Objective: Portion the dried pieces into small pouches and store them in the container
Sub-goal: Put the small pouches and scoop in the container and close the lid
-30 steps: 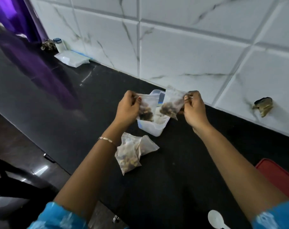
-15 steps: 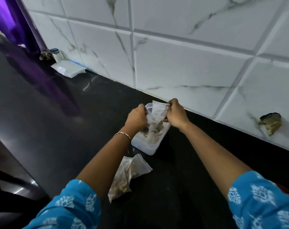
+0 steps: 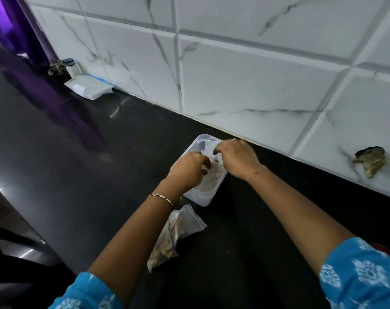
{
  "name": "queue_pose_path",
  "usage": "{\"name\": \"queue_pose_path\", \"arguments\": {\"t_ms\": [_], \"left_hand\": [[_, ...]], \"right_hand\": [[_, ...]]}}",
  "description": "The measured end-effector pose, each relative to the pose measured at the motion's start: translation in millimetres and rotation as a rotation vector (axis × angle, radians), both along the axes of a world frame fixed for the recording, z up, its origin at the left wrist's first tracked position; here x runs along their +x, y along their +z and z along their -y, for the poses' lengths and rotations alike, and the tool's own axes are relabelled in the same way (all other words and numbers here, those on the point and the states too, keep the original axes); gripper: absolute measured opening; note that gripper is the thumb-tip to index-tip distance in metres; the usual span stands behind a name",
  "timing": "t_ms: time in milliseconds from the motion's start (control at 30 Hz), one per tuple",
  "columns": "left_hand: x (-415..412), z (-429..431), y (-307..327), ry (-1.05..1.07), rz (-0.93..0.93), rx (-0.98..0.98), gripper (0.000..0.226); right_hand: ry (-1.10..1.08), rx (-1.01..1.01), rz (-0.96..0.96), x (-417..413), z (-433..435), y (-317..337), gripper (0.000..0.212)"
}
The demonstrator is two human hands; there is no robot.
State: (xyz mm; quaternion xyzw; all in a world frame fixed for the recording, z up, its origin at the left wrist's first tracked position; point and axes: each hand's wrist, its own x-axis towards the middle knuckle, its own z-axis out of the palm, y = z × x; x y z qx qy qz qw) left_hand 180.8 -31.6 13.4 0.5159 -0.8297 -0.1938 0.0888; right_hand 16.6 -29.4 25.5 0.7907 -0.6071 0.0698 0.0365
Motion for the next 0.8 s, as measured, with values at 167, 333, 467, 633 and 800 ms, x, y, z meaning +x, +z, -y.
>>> {"name": "queue_pose_path", "arguments": {"t_ms": [167, 333, 467, 633, 800], "left_hand": [[0, 5, -15, -0.058, 0.178, 0.002, 0.041], [3, 9, -13, -0.084, 0.212, 0.102, 0.039], [21, -6, 10, -0.007, 0.029, -0.008, 0.032], [76, -57, 17, 0.203, -0.205, -0.189, 0.011], [129, -103, -10, 0.412, -0.148, -0.028, 0.012]], "right_hand": [[-0.052, 0.441, -0.195, 5, 7, 2, 0.045], [-0.043, 0.547, -0.288, 11, 12, 9, 0.047], [-0.117, 0.051, -0.041, 13, -10, 0, 0.037], [-0.025, -0.328, 0.375, 29, -92, -8, 0.022], [0.01, -0.188, 0.483, 45, -152, -27, 0.014]]}}
